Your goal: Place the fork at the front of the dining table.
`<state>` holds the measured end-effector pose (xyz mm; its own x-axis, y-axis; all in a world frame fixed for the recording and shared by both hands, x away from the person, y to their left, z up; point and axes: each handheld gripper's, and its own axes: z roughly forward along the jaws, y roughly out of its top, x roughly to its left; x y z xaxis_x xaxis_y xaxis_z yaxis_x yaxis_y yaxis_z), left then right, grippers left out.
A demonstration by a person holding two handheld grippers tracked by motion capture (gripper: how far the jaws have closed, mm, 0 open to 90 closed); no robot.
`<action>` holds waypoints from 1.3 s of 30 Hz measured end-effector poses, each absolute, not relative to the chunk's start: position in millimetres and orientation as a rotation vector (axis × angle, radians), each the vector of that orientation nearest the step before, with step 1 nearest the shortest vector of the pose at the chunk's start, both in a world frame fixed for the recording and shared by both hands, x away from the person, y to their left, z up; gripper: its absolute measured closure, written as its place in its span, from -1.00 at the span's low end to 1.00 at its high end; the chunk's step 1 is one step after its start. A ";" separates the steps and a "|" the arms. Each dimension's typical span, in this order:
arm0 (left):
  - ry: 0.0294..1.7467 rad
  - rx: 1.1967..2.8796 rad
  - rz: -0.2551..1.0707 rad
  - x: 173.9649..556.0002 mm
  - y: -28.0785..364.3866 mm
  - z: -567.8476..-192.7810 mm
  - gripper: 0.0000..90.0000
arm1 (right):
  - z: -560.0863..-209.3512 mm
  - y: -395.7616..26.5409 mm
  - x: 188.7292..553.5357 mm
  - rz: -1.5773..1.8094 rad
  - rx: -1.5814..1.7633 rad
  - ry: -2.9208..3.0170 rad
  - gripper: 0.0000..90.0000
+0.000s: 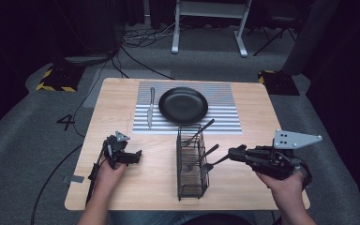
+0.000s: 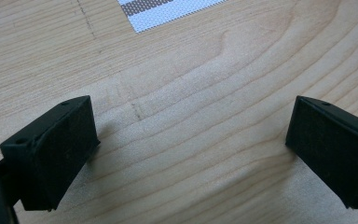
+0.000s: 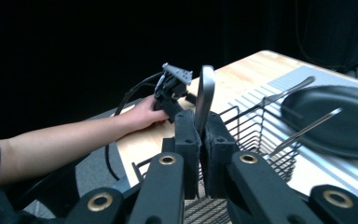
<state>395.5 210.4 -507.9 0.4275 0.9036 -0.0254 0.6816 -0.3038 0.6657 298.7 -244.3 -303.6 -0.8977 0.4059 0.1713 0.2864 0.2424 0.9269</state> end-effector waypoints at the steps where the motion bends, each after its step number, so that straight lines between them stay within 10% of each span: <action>1: 1.332 2.081 0.478 395.4 210.4 -507.9 -0.95 | -301.5 -246.2 298.4 1.747 0.669 2.384 0.92; 39: 1.335 2.079 0.476 395.1 210.2 -507.9 -0.95 | -336.9 -304.8 360.1 1.513 1.088 2.244 0.92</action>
